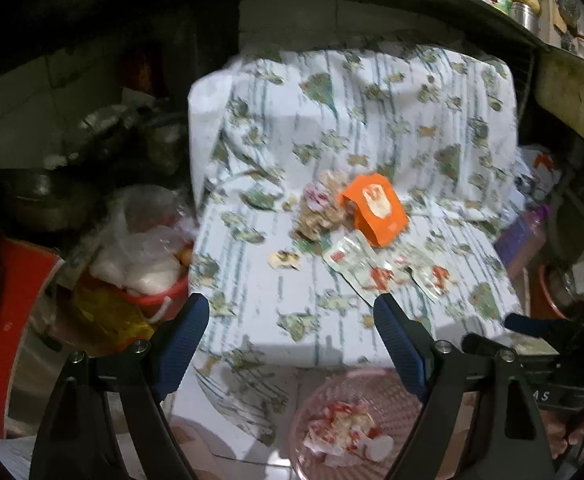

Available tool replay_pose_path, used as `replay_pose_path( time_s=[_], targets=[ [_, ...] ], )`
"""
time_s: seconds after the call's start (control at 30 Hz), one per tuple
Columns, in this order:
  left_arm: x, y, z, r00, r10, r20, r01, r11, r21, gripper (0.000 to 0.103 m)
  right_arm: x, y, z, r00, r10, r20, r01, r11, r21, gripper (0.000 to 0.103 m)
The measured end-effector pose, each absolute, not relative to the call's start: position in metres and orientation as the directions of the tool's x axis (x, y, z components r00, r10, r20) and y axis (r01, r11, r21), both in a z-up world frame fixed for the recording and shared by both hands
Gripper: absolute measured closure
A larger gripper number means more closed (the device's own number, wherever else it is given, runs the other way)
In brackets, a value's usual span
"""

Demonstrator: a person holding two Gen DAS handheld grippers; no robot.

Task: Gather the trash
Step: 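Move both tools back over the table toward the remaining trash, then grasp a clear sauce packet with the right tool while the left grasps another packet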

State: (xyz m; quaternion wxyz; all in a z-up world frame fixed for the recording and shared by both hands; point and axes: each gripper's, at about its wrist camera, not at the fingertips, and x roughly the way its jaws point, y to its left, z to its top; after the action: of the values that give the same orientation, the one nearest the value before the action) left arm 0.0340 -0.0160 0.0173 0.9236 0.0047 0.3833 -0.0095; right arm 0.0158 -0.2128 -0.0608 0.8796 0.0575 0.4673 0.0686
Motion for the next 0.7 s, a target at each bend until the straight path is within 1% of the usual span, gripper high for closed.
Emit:
replay_pose_path(
  time_s=[0.07,0.1,0.17,0.27,0.33,0.4,0.43,0.47,0.5,0.63,0.7],
  targets=[
    [0.034,-0.016,0.025,0.736,0.056,-0.675,-0.031,0.998,0.049,0.017,0.021,-0.214,-0.054,0.556,0.165,-0.814,-0.069,0.986,0.153,0.021],
    [0.036,-0.016,0.029,0.744,0.065,-0.665,-0.038,0.998,0.055,0.016,0.024,-0.215,-0.047,0.563,0.160,-0.811,-0.074,0.987,0.143,0.021],
    [0.041,-0.012,0.039,0.751,0.056,-0.658,-0.043,0.998,0.037,0.014,0.034,-0.219,-0.030,0.583,0.132,-0.802,-0.088,0.991,0.100,0.021],
    [0.054,-0.009,0.054,0.764,0.048,-0.644,-0.051,0.999,0.014,0.013,0.055,-0.225,-0.005,0.609,0.116,-0.784,-0.120,0.991,0.054,0.018],
    [0.063,-0.011,0.060,0.770,0.055,-0.635,-0.053,0.998,0.021,0.012,0.070,-0.231,0.007,0.612,0.130,-0.780,-0.138,0.989,0.057,0.014],
    [0.075,-0.016,0.063,0.774,0.072,-0.629,-0.055,0.997,0.047,0.010,0.086,-0.237,0.013,0.610,0.156,-0.777,-0.151,0.985,0.080,0.012],
    [0.081,-0.020,0.063,0.779,0.092,-0.620,-0.057,0.996,0.075,0.008,0.095,-0.239,0.012,0.607,0.162,-0.778,-0.154,0.984,0.085,0.012],
    [0.087,-0.024,0.062,0.781,0.104,-0.616,-0.056,0.994,0.096,0.002,0.103,-0.240,0.010,0.599,0.164,-0.784,-0.156,0.984,0.086,0.012],
    [0.090,-0.027,0.061,0.782,0.107,-0.615,-0.052,0.993,0.107,0.000,0.111,-0.242,0.004,0.587,0.161,-0.794,-0.159,0.984,0.083,0.012],
    [0.110,-0.039,0.051,0.771,0.073,-0.632,-0.013,0.995,0.100,0.000,0.141,-0.253,-0.035,0.533,0.128,-0.837,-0.136,0.989,0.064,0.012],
    [0.125,-0.046,0.041,0.740,0.041,-0.671,0.021,0.996,0.084,0.000,0.150,-0.257,-0.063,0.499,0.050,-0.865,-0.120,0.993,-0.012,0.012]
  ],
)
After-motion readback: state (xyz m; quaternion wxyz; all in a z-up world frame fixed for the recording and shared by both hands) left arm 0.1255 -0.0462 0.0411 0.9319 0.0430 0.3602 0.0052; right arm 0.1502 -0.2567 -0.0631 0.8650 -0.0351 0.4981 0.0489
